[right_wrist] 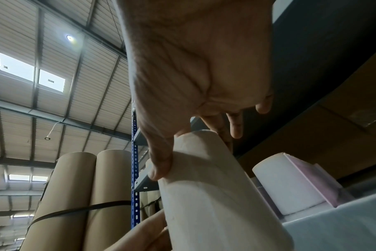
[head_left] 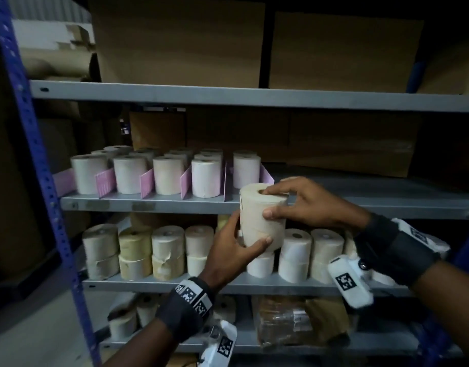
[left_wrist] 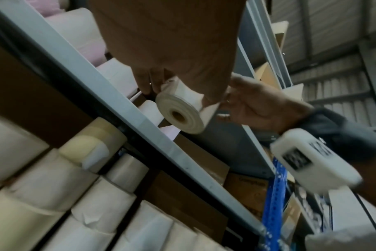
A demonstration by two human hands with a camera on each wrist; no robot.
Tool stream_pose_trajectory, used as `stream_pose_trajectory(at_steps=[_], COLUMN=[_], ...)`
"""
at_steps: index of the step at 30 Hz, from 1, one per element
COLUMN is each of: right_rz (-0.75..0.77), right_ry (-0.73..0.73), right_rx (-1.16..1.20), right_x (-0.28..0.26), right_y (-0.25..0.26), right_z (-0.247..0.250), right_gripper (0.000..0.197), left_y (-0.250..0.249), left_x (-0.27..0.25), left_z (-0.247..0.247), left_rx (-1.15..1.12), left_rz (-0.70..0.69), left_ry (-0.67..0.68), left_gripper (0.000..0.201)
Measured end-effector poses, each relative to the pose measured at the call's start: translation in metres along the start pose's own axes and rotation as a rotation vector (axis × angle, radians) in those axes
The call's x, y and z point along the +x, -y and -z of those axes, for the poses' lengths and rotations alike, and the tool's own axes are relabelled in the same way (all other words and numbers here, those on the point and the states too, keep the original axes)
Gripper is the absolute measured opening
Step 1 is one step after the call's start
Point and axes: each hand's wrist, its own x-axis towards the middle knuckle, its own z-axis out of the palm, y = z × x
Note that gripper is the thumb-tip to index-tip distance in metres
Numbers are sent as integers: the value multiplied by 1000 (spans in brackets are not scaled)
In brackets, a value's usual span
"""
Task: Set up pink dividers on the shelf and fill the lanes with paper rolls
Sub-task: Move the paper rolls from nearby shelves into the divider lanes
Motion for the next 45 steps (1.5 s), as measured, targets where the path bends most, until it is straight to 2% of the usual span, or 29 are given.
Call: stream_pose_trajectory(at_steps=[5,8,12,17,20,23,29,34,40,45], right_rz=[13,40,-10,-80,-93,-99,-167,-132,-136,-139], right_ry=[-36,-33,-62,-95,-47,-21,71,148,127,212], right_rx=[-62,-140,-210,-259,-237,-227,-512,-513,-574,-518], right_x=[42,69,91,110,120,134,158,166,169,175], right_y=[-22,-34,-49,-67,-73,-81,-86,-93,-99,-97], right_z=[-12,-16,-19,-18,-15,-11,-9,2,1,10], right_gripper=[60,61,73,72,75,61,54,57,54,53], left_y=[23,36,55,78,90,96,92,94,86,83], left_x=[11,15,19,36,49,63,88,82,76,79], left_z=[0,-8,-18,-27,-31,-33,-38,-40,-41,-40], left_rx=[344,532,729,876,947,1009,1115,1164,1227,1204], left_rz=[-95,-144,-192,-216,-197,-139,-10,31,-26,-53], left_ry=[-167,-213,-163,-96,-72,-35,76,173,128,79], left_gripper=[75,78,75,77,82,90,93,100,105,101])
